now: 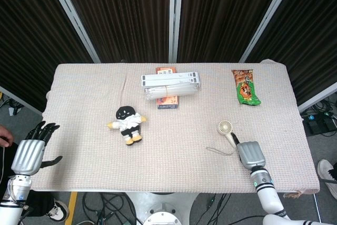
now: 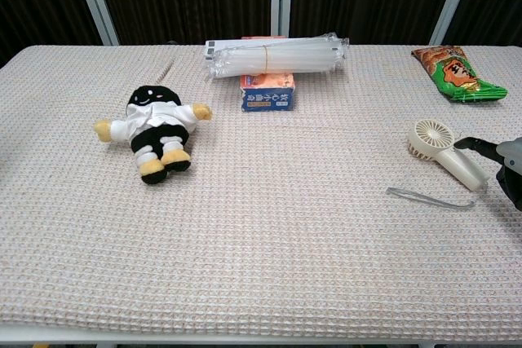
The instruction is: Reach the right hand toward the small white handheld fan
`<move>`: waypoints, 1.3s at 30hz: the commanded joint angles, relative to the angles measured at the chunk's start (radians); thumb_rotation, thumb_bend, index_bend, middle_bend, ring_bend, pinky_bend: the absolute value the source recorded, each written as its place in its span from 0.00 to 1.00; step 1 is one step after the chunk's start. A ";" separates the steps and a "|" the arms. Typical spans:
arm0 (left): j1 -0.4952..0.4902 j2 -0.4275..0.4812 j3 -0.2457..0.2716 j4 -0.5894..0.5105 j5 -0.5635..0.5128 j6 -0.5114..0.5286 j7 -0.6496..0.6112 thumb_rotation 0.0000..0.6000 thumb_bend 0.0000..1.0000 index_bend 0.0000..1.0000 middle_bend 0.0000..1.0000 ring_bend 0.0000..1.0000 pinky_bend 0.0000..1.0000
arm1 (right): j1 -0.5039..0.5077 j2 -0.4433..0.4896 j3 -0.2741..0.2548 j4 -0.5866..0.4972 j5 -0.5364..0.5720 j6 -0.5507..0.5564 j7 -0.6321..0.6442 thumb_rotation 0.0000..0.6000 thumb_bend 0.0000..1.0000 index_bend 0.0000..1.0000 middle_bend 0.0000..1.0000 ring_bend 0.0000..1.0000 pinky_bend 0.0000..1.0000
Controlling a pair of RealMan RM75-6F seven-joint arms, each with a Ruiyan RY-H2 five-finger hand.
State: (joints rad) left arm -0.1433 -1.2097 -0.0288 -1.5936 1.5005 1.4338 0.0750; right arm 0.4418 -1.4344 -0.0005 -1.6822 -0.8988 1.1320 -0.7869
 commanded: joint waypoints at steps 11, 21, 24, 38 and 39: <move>0.001 -0.001 0.001 0.003 -0.001 -0.001 -0.003 1.00 0.08 0.16 0.14 0.05 0.21 | 0.008 -0.007 -0.014 0.003 0.024 0.004 -0.010 1.00 1.00 0.00 0.72 0.69 0.60; 0.001 0.005 0.003 0.002 0.005 0.002 -0.007 1.00 0.08 0.16 0.14 0.05 0.21 | 0.032 -0.001 -0.004 0.004 0.059 -0.022 -0.007 1.00 1.00 0.00 0.72 0.69 0.60; 0.001 0.004 0.004 0.000 0.005 0.000 -0.007 1.00 0.08 0.16 0.14 0.05 0.21 | 0.040 0.002 -0.003 -0.001 0.071 -0.030 -0.006 1.00 1.00 0.01 0.72 0.69 0.60; -0.001 0.007 0.002 -0.007 0.011 0.004 -0.004 1.00 0.08 0.16 0.14 0.05 0.21 | 0.032 0.040 0.006 -0.041 0.007 0.023 0.064 1.00 1.00 0.00 0.73 0.69 0.60; -0.001 0.007 0.002 -0.007 0.012 0.004 -0.004 1.00 0.08 0.16 0.14 0.05 0.21 | 0.028 0.048 0.008 -0.048 -0.007 0.032 0.076 1.00 1.00 0.00 0.73 0.69 0.60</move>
State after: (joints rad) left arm -0.1440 -1.2029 -0.0264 -1.6009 1.5122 1.4377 0.0712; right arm 0.4769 -1.3997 0.0022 -1.7180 -0.8844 1.1472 -0.7307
